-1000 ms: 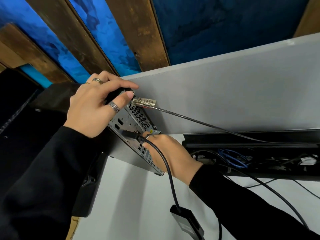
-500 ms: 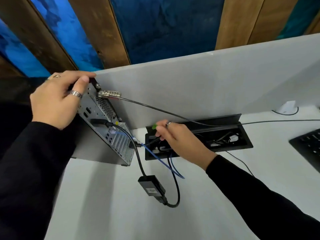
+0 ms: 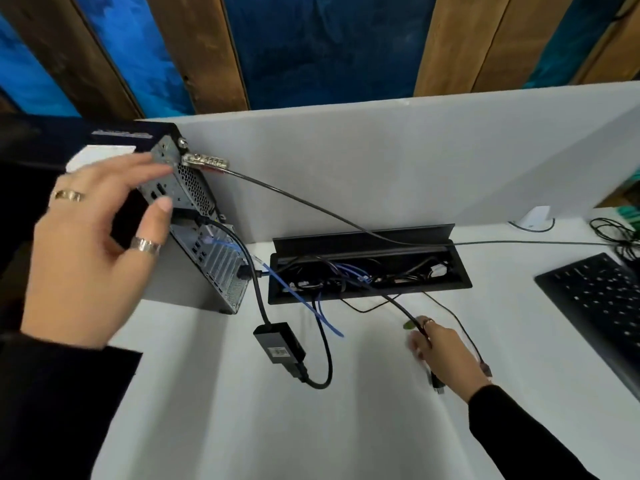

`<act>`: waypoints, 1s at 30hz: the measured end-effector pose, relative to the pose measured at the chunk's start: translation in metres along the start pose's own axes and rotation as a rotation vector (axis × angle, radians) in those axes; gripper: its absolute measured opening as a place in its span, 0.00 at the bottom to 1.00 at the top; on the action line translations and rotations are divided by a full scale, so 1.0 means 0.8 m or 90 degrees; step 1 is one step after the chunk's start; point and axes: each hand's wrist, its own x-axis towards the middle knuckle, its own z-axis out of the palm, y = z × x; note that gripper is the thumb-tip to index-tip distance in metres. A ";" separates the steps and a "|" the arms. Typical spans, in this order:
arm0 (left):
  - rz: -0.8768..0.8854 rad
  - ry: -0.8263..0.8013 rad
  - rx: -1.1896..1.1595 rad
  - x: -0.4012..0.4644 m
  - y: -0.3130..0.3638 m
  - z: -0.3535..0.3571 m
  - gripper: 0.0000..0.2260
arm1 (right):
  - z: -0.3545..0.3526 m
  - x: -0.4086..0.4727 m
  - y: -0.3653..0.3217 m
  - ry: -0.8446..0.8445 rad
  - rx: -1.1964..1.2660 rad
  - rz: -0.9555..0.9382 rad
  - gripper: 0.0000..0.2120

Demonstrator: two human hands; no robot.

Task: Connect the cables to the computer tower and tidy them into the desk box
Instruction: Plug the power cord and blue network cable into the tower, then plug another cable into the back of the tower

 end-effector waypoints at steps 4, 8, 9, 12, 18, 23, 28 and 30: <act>0.021 0.022 -0.046 -0.048 0.071 0.007 0.10 | -0.010 -0.022 -0.013 -0.048 0.226 0.026 0.12; 0.002 -0.066 -0.206 -0.104 0.137 0.053 0.09 | -0.018 -0.045 -0.029 -0.110 0.502 0.083 0.10; -0.020 -0.117 -0.251 -0.122 0.146 0.070 0.09 | -0.018 -0.050 -0.033 -0.127 0.558 0.099 0.09; -0.126 -0.269 -0.335 -0.173 0.161 0.124 0.07 | -0.020 -0.061 -0.043 -0.161 0.683 0.127 0.08; -0.398 -0.450 -0.380 -0.236 0.162 0.187 0.10 | -0.032 -0.078 -0.058 -0.158 0.853 0.158 0.05; -0.386 -0.386 -0.407 -0.235 0.181 0.183 0.24 | -0.035 -0.093 -0.065 -0.156 0.932 0.150 0.12; -0.276 -0.256 -0.377 -0.217 0.182 0.177 0.16 | -0.036 -0.101 -0.066 -0.175 0.850 0.031 0.11; -0.223 -0.207 -0.362 -0.210 0.179 0.175 0.15 | -0.034 -0.099 -0.062 -0.123 0.642 -0.087 0.11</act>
